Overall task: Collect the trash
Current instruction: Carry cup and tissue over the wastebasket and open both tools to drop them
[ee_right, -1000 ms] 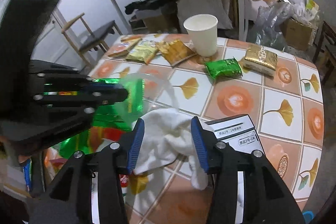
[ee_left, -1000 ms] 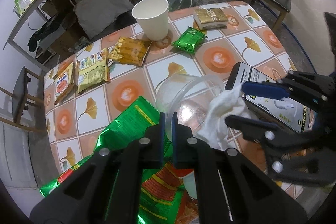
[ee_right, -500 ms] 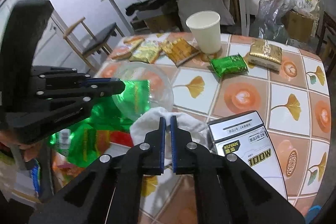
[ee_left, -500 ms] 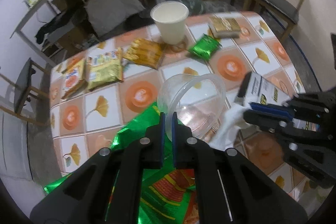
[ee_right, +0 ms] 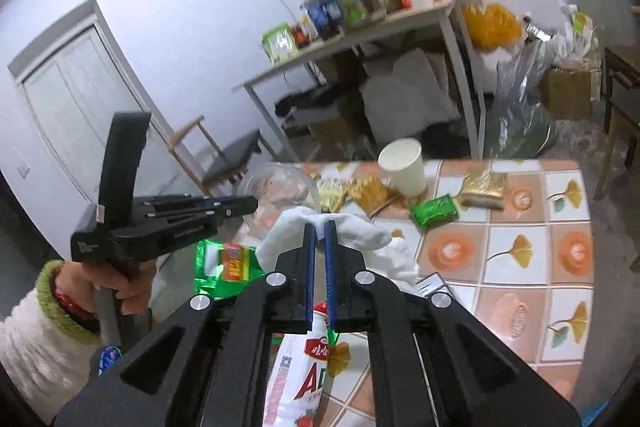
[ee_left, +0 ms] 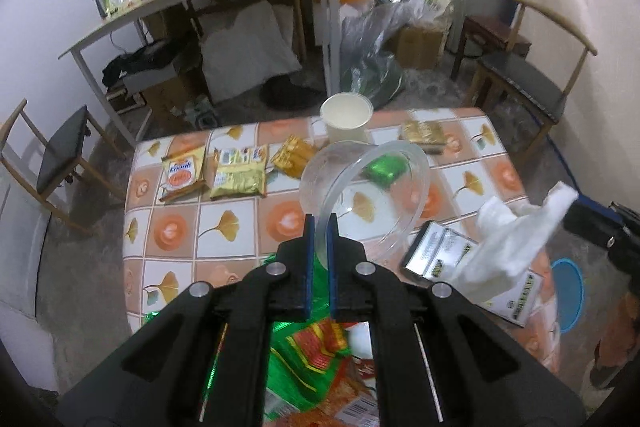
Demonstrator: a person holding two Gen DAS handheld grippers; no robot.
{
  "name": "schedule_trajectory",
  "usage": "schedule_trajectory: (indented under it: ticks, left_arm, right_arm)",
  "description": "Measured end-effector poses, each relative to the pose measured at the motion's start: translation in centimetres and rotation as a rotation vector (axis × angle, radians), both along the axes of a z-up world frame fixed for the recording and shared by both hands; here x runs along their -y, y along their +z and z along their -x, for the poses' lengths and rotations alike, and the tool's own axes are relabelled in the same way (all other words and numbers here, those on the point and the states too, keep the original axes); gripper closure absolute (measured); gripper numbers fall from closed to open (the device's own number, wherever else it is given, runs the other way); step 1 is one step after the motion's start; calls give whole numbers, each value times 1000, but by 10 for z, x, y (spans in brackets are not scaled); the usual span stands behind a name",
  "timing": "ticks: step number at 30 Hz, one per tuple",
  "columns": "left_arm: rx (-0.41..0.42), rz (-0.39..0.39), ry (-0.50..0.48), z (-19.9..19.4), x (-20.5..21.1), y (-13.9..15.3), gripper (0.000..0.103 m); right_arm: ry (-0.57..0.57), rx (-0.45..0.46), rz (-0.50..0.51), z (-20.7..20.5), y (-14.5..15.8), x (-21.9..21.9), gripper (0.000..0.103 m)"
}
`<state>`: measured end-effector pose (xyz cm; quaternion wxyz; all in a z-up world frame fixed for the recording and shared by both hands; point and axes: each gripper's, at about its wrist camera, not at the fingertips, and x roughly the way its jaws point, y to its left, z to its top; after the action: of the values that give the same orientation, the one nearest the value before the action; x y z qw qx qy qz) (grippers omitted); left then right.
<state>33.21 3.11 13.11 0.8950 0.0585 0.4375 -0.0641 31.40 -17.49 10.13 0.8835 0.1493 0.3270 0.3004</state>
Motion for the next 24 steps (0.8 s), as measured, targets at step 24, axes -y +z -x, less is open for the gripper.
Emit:
schedule_trajectory:
  ticks: [24]
  left_arm:
    - [-267, 150, -585, 117, 343, -113, 99]
  right_arm:
    - [-655, -221, 58, 197, -61, 314, 98]
